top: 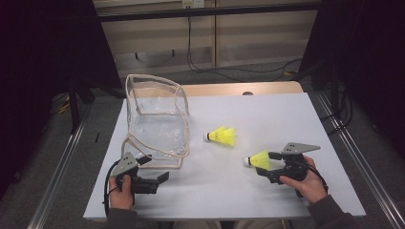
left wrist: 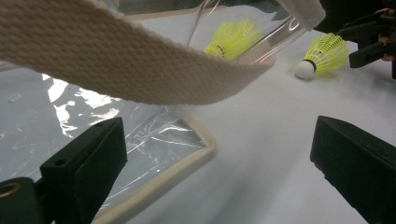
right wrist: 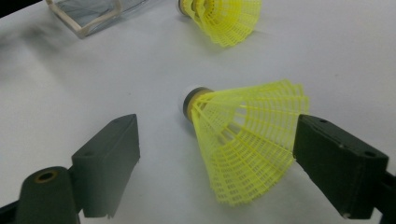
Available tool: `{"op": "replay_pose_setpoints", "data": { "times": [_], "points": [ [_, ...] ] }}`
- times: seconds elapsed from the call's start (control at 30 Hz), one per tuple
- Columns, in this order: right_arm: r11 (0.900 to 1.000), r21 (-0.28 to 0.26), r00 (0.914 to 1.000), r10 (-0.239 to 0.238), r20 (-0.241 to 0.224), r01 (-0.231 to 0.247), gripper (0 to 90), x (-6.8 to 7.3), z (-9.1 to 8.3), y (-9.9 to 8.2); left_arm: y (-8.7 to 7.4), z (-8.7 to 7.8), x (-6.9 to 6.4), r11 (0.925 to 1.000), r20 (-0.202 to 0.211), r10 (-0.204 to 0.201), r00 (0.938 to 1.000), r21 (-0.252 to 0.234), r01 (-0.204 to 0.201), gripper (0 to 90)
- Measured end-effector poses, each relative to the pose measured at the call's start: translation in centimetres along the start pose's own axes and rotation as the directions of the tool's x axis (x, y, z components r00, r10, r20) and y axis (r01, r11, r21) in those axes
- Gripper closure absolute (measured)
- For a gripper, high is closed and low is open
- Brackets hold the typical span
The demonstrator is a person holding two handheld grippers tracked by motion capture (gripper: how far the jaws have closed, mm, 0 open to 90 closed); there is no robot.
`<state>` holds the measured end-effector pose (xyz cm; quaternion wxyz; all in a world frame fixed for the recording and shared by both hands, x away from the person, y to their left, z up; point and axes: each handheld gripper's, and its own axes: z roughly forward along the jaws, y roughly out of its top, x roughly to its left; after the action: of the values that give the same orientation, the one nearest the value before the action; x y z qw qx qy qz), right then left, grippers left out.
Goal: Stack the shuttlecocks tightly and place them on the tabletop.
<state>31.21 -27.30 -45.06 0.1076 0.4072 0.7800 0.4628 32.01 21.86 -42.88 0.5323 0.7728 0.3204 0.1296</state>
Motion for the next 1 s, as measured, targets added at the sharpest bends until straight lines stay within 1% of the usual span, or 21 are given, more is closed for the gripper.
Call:
{"op": "replay_pose_setpoints", "data": {
  "times": [0.07, 0.13, 0.37, 0.53, 0.63, 0.7, 0.77, 1.0],
  "points": [
    [0.9999, 0.016, 1.0000, -0.003, 0.003, 0.003, 21.0, 0.04, 0.12, -0.06, -0.01, 0.01, 0.00, 1.0000, 0.001, 0.001, 1.0000, 0.001, -0.001, 3.6],
    [0.9997, 0.019, 0.9998, -0.015, -0.013, 0.015, 26.6, 0.11, 0.23, -0.10, -0.02, 0.00, -0.01, 1.0000, 0.002, 0.000, 1.0000, 0.001, 0.000, 3.6],
    [0.9983, 0.026, 0.9984, -0.051, -0.026, 0.052, 43.0, 0.44, 0.38, 0.08, -0.06, -0.08, 0.00, 1.0000, -0.001, -0.003, 1.0000, -0.004, 0.003, 3.6],
    [0.9976, 0.031, 0.9979, -0.062, -0.017, 0.063, 55.4, 0.50, 0.39, 0.16, -0.09, -0.12, -0.02, 1.0000, -0.002, -0.003, 1.0000, -0.001, 0.003, 3.7],
    [0.9973, 0.034, 0.9978, -0.064, -0.017, 0.065, 60.8, 0.45, 0.40, 0.19, -0.09, -0.19, 0.00, 1.0000, -0.002, -0.001, 1.0000, 0.000, 0.001, 3.6],
    [0.9972, 0.037, 0.9978, -0.064, -0.018, 0.065, 62.4, 0.43, 0.45, 0.20, -0.10, -0.20, 0.00, 1.0000, -0.002, -0.002, 1.0000, 0.000, 0.002, 3.6],
    [0.9970, 0.043, 0.9977, -0.064, -0.022, 0.065, 66.0, 0.40, 0.52, 0.20, -0.10, -0.21, -0.01, 1.0000, -0.002, -0.002, 1.0000, 0.001, 0.002, 3.6],
    [0.9961, 0.055, 0.9974, -0.068, -0.027, 0.069, 72.2, 0.35, 0.75, 0.21, -0.12, -0.23, 0.02, 1.0000, -0.003, -0.003, 1.0000, 0.000, 0.003, 3.7]
  ]
}}
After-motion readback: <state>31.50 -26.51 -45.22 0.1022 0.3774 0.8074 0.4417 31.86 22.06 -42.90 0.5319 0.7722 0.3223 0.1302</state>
